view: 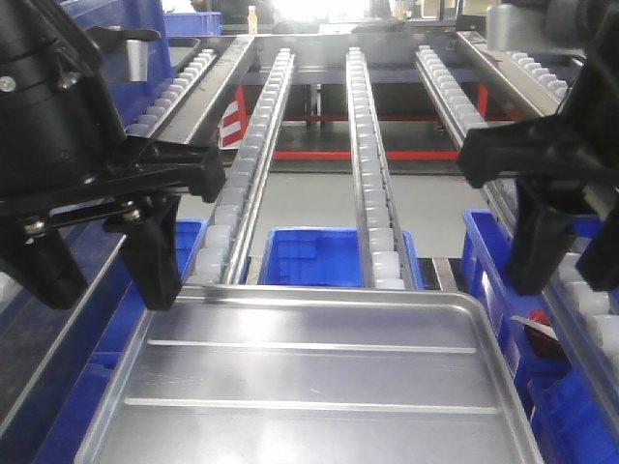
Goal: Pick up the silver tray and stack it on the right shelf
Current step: 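Lower both grippers to the near and far short edges of the silver tray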
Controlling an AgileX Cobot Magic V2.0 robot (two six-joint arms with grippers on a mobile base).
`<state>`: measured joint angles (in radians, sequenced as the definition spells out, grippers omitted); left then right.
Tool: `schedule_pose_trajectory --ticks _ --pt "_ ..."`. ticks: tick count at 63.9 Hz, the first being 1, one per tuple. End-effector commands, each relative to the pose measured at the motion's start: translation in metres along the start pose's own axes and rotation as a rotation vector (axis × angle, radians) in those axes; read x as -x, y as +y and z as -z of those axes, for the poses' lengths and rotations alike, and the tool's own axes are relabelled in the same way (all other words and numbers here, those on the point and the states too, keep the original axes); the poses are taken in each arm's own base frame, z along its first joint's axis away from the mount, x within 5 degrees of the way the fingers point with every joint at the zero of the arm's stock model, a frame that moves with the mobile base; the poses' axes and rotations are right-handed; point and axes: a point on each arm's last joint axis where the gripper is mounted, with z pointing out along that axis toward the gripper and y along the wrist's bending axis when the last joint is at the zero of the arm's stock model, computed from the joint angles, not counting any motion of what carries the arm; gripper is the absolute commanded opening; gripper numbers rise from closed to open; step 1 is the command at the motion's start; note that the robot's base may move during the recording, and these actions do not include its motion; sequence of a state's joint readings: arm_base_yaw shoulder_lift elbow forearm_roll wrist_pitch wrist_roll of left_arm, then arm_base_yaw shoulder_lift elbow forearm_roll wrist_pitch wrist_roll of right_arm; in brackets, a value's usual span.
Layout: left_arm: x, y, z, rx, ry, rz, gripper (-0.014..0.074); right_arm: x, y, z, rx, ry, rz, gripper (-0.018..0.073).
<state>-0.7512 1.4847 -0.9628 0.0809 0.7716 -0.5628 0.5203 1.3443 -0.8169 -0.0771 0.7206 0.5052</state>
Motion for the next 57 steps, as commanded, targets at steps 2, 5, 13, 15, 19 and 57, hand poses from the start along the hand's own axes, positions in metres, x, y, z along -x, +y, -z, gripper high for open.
schedule_pose_trajectory --ticks 2,5,13,15,19,57 --pt "0.01 -0.006 0.015 -0.051 -0.093 0.018 0.0314 0.011 0.006 0.007 0.042 -0.072 -0.007 0.041" --pt "0.01 -0.006 0.013 -0.049 -0.087 0.023 0.0304 0.012 0.007 0.003 0.043 -0.067 -0.01 0.041" --pt "0.01 -0.006 0.002 -0.03 -0.054 0.031 0.0286 0.013 0.008 -0.008 0.037 -0.045 -0.013 0.041" --pt "0.01 -0.006 -0.001 -0.023 -0.042 0.03 0.0286 0.013 0.009 -0.01 0.036 -0.041 -0.012 0.041" --pt "0.01 -0.007 -0.008 -0.013 -0.025 0.029 0.0286 0.014 0.009 -0.014 0.035 -0.038 -0.012 0.041" --pt "0.009 -0.009 -0.043 0.024 0.044 0.023 0.0286 0.01 0.019 -0.057 0.014 0.043 0.016 0.041"
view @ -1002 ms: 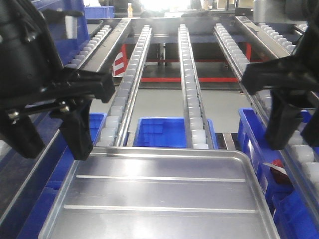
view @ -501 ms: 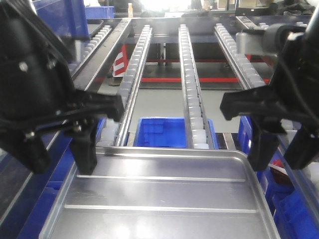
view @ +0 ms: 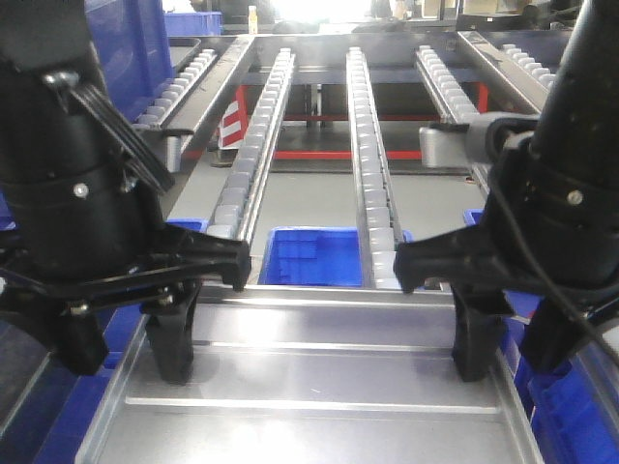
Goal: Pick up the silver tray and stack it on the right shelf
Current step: 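Lower both grippers to the near and far short edges of the silver tray, then close both grippers on the silver tray's rims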
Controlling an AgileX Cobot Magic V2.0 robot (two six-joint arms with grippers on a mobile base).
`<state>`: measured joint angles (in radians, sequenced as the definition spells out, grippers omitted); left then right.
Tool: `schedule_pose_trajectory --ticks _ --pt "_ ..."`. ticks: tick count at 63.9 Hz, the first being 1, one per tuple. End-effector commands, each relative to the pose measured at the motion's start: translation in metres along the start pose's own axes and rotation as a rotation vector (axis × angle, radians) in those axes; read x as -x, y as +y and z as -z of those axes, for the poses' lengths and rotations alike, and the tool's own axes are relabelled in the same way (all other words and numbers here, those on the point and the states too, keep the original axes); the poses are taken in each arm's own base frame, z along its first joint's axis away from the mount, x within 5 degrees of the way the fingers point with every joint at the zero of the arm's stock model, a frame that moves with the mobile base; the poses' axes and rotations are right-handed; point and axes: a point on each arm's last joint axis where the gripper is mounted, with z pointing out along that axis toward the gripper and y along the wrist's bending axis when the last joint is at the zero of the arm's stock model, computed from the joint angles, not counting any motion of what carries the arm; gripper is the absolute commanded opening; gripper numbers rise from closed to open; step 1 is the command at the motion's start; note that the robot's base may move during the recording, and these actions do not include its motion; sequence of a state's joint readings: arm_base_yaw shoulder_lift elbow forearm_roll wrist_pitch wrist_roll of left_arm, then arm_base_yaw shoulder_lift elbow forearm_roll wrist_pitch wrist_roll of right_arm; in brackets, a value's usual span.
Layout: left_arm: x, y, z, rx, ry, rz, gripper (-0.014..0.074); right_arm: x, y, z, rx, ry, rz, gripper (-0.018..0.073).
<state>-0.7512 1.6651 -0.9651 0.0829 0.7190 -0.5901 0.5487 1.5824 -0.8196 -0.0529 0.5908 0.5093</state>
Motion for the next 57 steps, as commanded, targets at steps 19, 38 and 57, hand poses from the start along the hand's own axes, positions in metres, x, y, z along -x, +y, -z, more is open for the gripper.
schedule_pose_trajectory --ticks 19,38,57 --pt "0.01 -0.006 0.003 -0.033 -0.058 0.003 0.0286 0.012 0.006 0.006 0.043 -0.086 0.005 0.034" --pt "0.009 -0.007 -0.002 -0.027 -0.045 0.006 0.0197 0.011 0.006 0.006 0.039 -0.079 0.016 0.0111" --pt "0.011 -0.007 -0.001 -0.03 -0.05 0.038 -0.0094 0.012 0.005 0.007 0.027 -0.085 0.036 0.0059"
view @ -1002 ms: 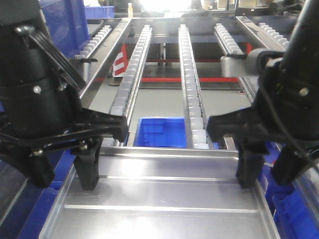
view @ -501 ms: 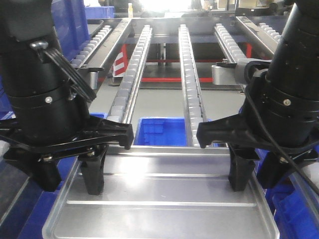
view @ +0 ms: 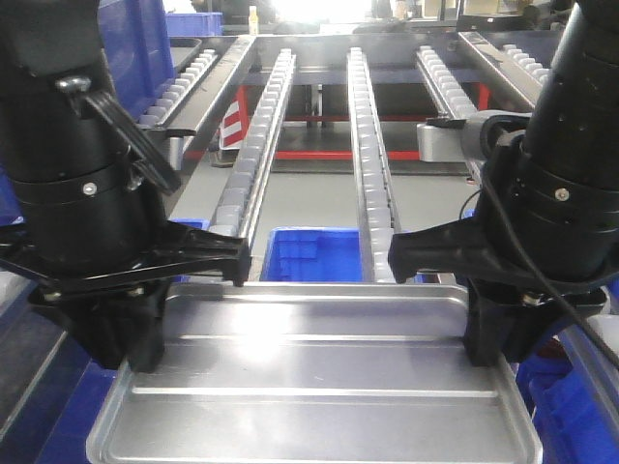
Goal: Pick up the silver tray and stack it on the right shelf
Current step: 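Close both grippers on the silver tray's rims, then lift the silver tray up off the shelf with both grippers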
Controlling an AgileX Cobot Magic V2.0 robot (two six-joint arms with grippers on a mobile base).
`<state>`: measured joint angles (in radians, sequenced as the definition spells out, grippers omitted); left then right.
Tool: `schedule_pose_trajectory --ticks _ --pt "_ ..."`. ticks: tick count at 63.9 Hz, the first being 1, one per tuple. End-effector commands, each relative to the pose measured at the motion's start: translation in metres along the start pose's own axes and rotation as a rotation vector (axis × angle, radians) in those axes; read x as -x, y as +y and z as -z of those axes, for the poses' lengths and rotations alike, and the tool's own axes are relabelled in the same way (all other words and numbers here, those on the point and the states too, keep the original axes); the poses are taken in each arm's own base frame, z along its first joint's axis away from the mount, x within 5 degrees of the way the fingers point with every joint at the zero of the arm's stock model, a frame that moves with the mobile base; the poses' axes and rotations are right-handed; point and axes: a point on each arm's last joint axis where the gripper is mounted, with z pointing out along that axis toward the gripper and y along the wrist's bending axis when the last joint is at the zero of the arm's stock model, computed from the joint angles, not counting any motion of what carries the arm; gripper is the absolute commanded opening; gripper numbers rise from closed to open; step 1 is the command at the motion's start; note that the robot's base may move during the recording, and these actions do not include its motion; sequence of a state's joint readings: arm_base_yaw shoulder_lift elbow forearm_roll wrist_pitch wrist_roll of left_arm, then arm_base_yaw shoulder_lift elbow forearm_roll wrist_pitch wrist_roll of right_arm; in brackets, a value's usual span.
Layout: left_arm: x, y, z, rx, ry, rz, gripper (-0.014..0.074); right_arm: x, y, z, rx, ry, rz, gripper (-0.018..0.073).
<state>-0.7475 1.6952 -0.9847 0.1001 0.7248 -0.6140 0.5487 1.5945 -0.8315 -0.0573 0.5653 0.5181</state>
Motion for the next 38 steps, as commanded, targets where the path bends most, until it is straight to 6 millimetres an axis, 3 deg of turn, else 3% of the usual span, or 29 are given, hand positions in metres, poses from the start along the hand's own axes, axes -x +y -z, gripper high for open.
schedule_pose_trajectory --ticks 1,17,38 --pt "0.006 -0.007 0.005 -0.048 -0.055 0.024 -0.0094 0.007 0.002 0.009 0.018 -0.062 0.041 0.0059" --pt "0.02 -0.011 0.032 -0.052 -0.102 0.016 -0.0093 0.007 -0.001 0.029 0.007 -0.102 0.072 0.0057" --pt "0.038 -0.011 0.106 -0.075 -0.253 0.003 -0.0093 0.005 -0.008 0.091 0.022 -0.255 0.101 0.0057"
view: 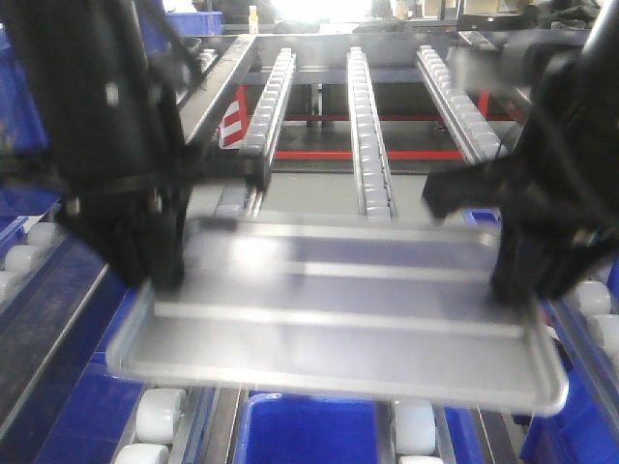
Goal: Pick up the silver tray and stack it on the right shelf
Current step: 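Lift the silver tray up off the shelf with both grippers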
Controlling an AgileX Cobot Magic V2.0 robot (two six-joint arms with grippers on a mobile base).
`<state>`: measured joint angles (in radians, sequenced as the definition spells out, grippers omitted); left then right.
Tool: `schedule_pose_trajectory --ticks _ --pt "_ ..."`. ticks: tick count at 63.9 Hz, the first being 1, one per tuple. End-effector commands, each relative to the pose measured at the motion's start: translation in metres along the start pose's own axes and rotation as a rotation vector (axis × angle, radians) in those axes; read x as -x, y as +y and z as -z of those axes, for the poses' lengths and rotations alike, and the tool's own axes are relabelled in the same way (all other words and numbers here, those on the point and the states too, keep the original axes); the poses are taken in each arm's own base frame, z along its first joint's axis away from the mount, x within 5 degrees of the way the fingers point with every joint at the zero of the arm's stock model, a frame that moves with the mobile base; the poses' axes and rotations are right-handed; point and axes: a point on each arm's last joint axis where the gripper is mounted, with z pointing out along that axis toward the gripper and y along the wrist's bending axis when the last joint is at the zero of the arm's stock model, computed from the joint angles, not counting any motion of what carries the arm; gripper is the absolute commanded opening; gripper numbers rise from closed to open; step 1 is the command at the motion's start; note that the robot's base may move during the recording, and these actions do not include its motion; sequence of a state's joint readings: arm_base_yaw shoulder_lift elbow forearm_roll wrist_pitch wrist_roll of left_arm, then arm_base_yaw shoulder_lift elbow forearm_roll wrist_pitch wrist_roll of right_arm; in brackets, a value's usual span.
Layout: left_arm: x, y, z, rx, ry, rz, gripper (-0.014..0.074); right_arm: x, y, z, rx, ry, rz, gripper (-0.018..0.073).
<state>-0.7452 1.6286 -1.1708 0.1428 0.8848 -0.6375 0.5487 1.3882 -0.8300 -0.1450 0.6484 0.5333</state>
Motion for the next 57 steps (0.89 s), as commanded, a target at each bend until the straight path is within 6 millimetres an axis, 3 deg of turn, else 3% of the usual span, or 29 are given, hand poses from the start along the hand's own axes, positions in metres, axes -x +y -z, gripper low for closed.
schedule_pose_trajectory --ticks 1,16,28,40,57 --pt "0.014 -0.003 0.048 -0.063 -0.154 -0.015 -0.0093 0.013 0.0 0.035 0.019 -0.123 0.056 0.0057" --pt "0.013 -0.01 0.096 -0.081 -0.264 -0.073 -0.0093 0.035 0.001 0.091 0.032 -0.235 0.04 0.0057" --pt "0.009 -0.018 0.121 -0.078 -0.284 -0.109 -0.0093 0.05 0.004 0.12 0.047 -0.291 0.023 0.0057" --pt "0.012 -0.023 0.136 -0.069 -0.329 -0.115 -0.0093 0.055 0.006 0.127 0.061 -0.323 0.02 0.0057" --pt "0.013 -0.022 0.138 -0.063 -0.339 -0.118 -0.0093 0.054 0.006 0.127 0.058 -0.317 0.02 0.0057"
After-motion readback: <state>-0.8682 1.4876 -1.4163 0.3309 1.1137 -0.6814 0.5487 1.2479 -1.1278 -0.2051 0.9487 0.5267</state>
